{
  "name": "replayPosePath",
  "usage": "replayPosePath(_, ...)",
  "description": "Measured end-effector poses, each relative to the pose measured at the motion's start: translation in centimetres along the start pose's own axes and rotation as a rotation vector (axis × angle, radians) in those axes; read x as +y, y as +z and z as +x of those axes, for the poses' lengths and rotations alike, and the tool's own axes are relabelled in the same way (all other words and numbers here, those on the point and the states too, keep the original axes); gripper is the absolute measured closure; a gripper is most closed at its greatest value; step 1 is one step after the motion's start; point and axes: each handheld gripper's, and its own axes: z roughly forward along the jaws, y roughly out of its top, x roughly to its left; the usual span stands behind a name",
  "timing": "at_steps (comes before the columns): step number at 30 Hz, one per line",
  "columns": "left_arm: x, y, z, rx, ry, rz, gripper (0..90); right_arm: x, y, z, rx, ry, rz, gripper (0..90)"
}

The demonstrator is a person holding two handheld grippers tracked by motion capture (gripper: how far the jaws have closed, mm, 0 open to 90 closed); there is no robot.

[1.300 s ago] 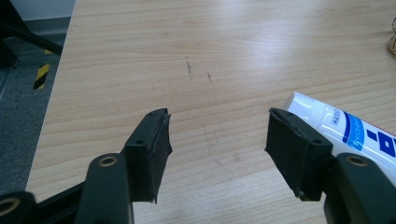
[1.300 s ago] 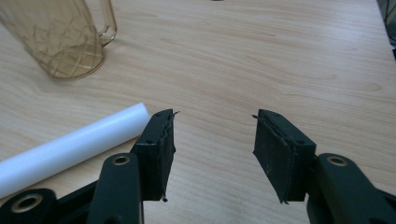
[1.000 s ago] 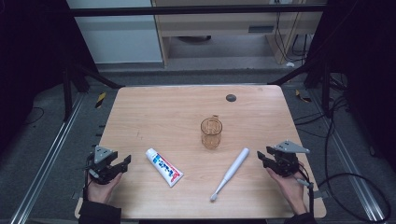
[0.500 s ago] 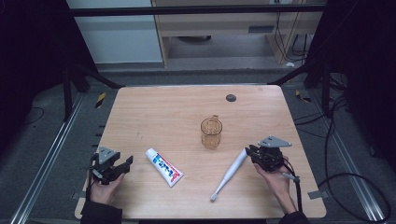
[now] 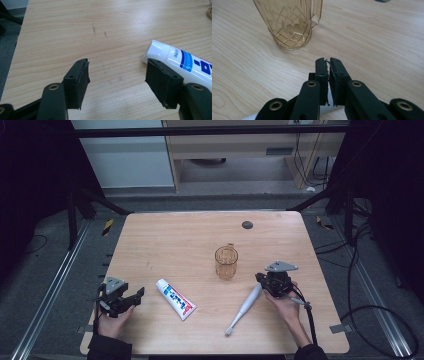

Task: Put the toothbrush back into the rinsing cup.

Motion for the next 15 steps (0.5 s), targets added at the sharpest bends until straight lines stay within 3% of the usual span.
replayPosePath(6,0.08,0.14,-0.03,-0.003,0.000,0.008,34.3,-0.44,0.67,-0.49,-0.011,0.002,0.041,87.3)
replayPosePath(15,0.06,0.11,-0.22,-0.012,0.014,0.006,34.3,-0.74,1.32,-0.43,0.012,0.006,0.070,89.5)
